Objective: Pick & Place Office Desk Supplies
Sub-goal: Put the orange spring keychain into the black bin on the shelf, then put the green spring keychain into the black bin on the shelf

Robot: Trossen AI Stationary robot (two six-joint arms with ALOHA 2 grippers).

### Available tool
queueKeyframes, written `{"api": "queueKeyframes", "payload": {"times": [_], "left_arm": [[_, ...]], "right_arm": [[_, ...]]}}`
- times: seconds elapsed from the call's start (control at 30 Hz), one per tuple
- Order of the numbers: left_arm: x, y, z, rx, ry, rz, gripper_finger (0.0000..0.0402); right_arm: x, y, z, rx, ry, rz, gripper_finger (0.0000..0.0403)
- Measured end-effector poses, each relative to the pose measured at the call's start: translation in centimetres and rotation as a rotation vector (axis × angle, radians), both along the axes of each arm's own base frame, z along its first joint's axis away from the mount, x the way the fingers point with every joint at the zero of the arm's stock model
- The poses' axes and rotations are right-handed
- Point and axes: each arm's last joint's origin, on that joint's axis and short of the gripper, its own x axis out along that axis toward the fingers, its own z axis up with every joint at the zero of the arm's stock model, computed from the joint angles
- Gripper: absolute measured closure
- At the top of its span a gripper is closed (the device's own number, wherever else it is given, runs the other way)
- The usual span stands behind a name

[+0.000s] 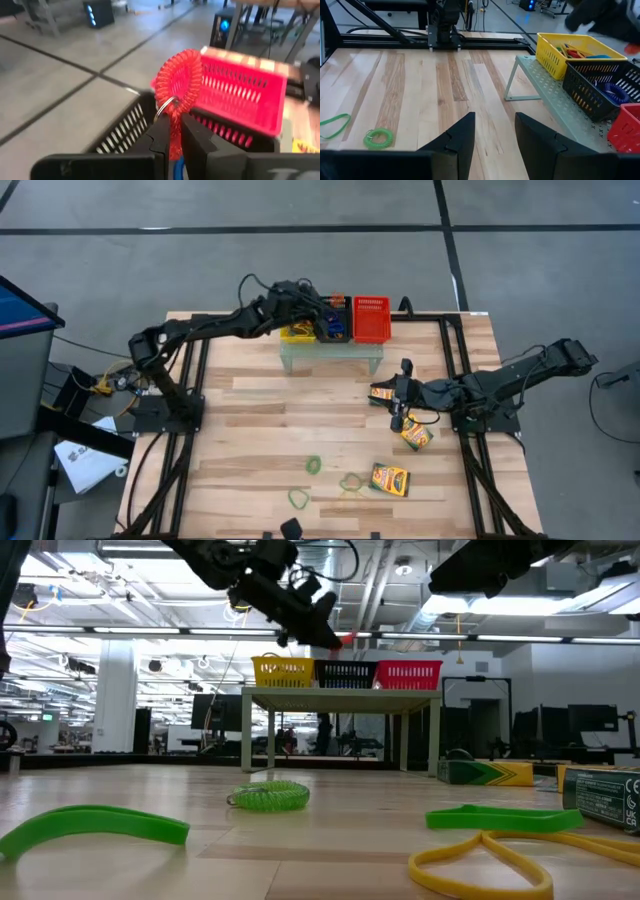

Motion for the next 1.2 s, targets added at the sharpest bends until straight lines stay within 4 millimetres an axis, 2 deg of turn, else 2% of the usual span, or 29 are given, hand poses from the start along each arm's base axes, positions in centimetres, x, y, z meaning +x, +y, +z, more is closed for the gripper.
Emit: {"api": "queueKeyframes", "payload": {"times": [0.2,0.87,1.0,1.2], "left_arm": [[0.7,0.0,-1.8,-0.030,0.057,-0.008,0.0378],[0.8,-0.3,-2.0,-0.030,0.079,-0.024,0.0317],[1.0,-0.6,-2.0,-0.003,0.096,-0.049,0.0282],[1.1,-0.8,-2.0,-0.004,0.095,-0.054,0.0199]], "right_arm": [[-0.1,0.0,-0.1,-0.004,0.013,0.001,0.0267],[-0.1,-0.1,-0.1,0.035,0.001,-0.029,0.0267],[-0.1,-0.1,-0.1,0.037,0.000,-0.030,0.0267],[-0.1,-0.1,-0.1,0.036,0.000,-0.032,0.0267]]}}
